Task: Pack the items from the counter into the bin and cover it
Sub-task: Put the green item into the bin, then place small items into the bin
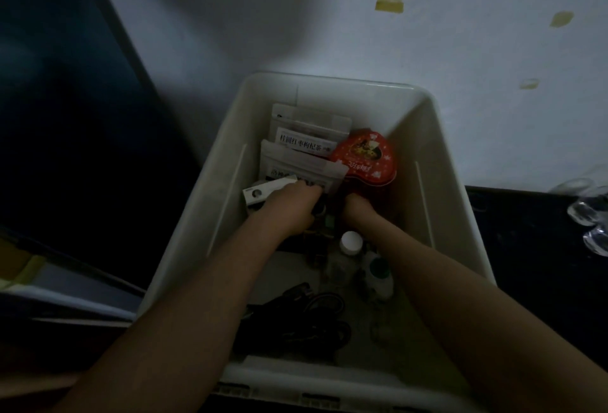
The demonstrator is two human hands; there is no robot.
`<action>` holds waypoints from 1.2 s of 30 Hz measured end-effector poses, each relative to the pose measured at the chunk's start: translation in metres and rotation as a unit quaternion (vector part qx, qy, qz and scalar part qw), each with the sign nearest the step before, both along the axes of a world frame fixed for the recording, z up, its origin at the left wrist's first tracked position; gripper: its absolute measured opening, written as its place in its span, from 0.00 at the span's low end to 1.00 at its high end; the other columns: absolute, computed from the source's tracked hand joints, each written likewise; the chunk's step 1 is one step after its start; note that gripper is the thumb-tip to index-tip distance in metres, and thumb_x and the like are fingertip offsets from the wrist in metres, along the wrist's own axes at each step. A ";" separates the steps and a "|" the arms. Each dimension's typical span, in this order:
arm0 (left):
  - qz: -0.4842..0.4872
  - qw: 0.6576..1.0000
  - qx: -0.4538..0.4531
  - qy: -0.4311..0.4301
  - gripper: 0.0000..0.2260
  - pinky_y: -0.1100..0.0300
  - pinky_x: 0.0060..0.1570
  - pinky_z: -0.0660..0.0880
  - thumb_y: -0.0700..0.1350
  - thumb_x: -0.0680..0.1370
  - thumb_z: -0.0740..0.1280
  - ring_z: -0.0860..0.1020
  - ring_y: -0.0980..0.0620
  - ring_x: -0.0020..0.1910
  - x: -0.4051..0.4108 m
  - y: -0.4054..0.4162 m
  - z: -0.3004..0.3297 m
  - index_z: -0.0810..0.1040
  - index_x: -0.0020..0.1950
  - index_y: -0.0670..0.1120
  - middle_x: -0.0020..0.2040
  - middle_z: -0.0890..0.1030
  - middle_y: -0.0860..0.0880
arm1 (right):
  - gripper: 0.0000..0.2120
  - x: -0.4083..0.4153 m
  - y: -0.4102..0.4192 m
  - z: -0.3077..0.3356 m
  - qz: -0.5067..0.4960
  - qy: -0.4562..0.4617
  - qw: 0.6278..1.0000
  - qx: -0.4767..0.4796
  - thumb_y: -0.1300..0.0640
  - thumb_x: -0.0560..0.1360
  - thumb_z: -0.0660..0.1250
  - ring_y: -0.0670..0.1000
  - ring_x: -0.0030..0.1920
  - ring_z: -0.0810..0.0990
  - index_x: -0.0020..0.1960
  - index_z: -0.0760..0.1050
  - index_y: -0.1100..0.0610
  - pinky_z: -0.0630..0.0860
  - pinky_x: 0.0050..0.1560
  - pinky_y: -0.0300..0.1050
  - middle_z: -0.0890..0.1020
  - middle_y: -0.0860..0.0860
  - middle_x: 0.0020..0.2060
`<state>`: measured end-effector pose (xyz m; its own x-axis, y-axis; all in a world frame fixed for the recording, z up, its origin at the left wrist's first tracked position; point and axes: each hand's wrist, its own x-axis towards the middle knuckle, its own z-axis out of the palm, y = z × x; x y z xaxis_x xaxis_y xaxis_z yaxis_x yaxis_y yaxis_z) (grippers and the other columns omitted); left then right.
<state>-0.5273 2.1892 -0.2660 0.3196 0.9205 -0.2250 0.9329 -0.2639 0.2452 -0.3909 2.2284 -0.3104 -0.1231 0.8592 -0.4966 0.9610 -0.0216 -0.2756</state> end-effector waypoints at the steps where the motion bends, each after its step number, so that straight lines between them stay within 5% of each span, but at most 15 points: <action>1: 0.000 1.000 -0.002 -0.001 0.13 0.51 0.52 0.74 0.42 0.76 0.64 0.74 0.42 0.57 0.000 0.000 0.000 0.71 0.60 0.42 0.59 0.73 0.40 | 0.16 0.000 -0.001 0.002 0.000 -0.007 1.000 -0.006 0.58 0.82 0.53 0.58 0.64 0.71 0.67 0.67 0.62 0.68 0.61 0.45 0.72 0.60 0.65; 6: 0.003 1.000 -0.021 -0.014 0.12 0.48 0.55 0.74 0.41 0.76 0.64 0.74 0.44 0.57 -0.001 -0.001 0.006 0.72 0.59 0.43 0.60 0.74 0.42 | 0.19 0.002 -0.004 0.019 0.005 -0.016 0.999 -0.042 0.56 0.82 0.54 0.57 0.67 0.69 0.71 0.63 0.60 0.67 0.64 0.43 0.69 0.58 0.68; 9: 0.006 0.999 -0.027 -0.046 0.12 0.51 0.55 0.74 0.42 0.76 0.65 0.75 0.45 0.57 0.001 0.000 0.017 0.74 0.59 0.43 0.59 0.76 0.43 | 0.18 0.006 -0.009 0.042 -0.006 0.017 0.999 -0.038 0.58 0.80 0.58 0.55 0.60 0.74 0.68 0.67 0.61 0.72 0.55 0.42 0.72 0.59 0.65; 12: 0.029 0.994 -0.029 -0.099 0.14 0.55 0.54 0.73 0.41 0.76 0.66 0.76 0.46 0.58 0.004 -0.002 0.028 0.74 0.61 0.43 0.60 0.77 0.43 | 0.13 0.014 -0.011 0.068 0.014 0.068 0.996 0.061 0.60 0.78 0.61 0.58 0.56 0.77 0.60 0.75 0.65 0.73 0.50 0.44 0.78 0.61 0.57; 16: 0.055 0.985 -0.016 -0.164 0.13 0.57 0.50 0.73 0.40 0.77 0.64 0.77 0.46 0.54 0.019 -0.011 0.052 0.73 0.61 0.41 0.56 0.78 0.43 | 0.09 0.033 -0.015 0.109 -0.039 0.208 0.957 0.196 0.62 0.75 0.65 0.51 0.49 0.80 0.52 0.81 0.61 0.69 0.42 0.34 0.82 0.54 0.46; 19: 0.044 0.978 0.029 -0.204 0.13 0.59 0.48 0.73 0.38 0.76 0.64 0.76 0.50 0.50 0.044 -0.020 0.076 0.74 0.61 0.42 0.52 0.78 0.45 | 0.10 0.059 -0.022 0.129 -0.107 0.296 0.911 0.266 0.62 0.74 0.65 0.53 0.53 0.81 0.54 0.80 0.60 0.73 0.49 0.35 0.83 0.55 0.51; 22: 0.028 0.971 0.077 -0.224 0.14 0.60 0.49 0.73 0.38 0.75 0.65 0.76 0.52 0.49 0.080 -0.028 0.094 0.75 0.61 0.43 0.53 0.79 0.46 | 0.09 0.094 -0.027 0.137 -0.141 0.350 0.876 0.301 0.62 0.73 0.65 0.55 0.53 0.81 0.52 0.79 0.56 0.75 0.60 0.47 0.83 0.54 0.51; 26: -0.003 0.962 0.091 -0.259 0.14 0.58 0.55 0.74 0.39 0.76 0.64 0.76 0.52 0.53 0.142 -0.043 0.110 0.75 0.61 0.45 0.54 0.78 0.49 | 0.07 0.154 -0.032 0.136 -0.183 0.378 0.854 0.306 0.62 0.73 0.63 0.57 0.50 0.82 0.46 0.77 0.53 0.77 0.56 0.57 0.82 0.55 0.47; 31: -0.023 0.961 0.084 -0.262 0.15 0.58 0.56 0.74 0.40 0.76 0.64 0.76 0.52 0.54 0.221 -0.055 0.114 0.74 0.62 0.47 0.56 0.77 0.48 | 0.10 0.233 -0.043 0.104 -0.208 0.283 0.896 0.273 0.63 0.75 0.62 0.57 0.54 0.80 0.54 0.78 0.60 0.75 0.60 0.51 0.82 0.58 0.52; 36: -0.023 0.980 0.030 -0.195 0.14 0.52 0.54 0.75 0.42 0.76 0.64 0.76 0.48 0.53 0.285 -0.064 0.078 0.74 0.61 0.45 0.56 0.76 0.45 | 0.11 0.290 -0.064 0.017 -0.150 0.164 0.963 0.151 0.63 0.74 0.64 0.56 0.54 0.79 0.56 0.78 0.61 0.66 0.46 0.36 0.81 0.58 0.54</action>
<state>-0.2428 2.1252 -0.1882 0.4114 0.9111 -0.0228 0.7581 -0.3282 0.5635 -0.1009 2.1643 -0.2931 0.0455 0.9797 -0.1954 0.7847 -0.1561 -0.5999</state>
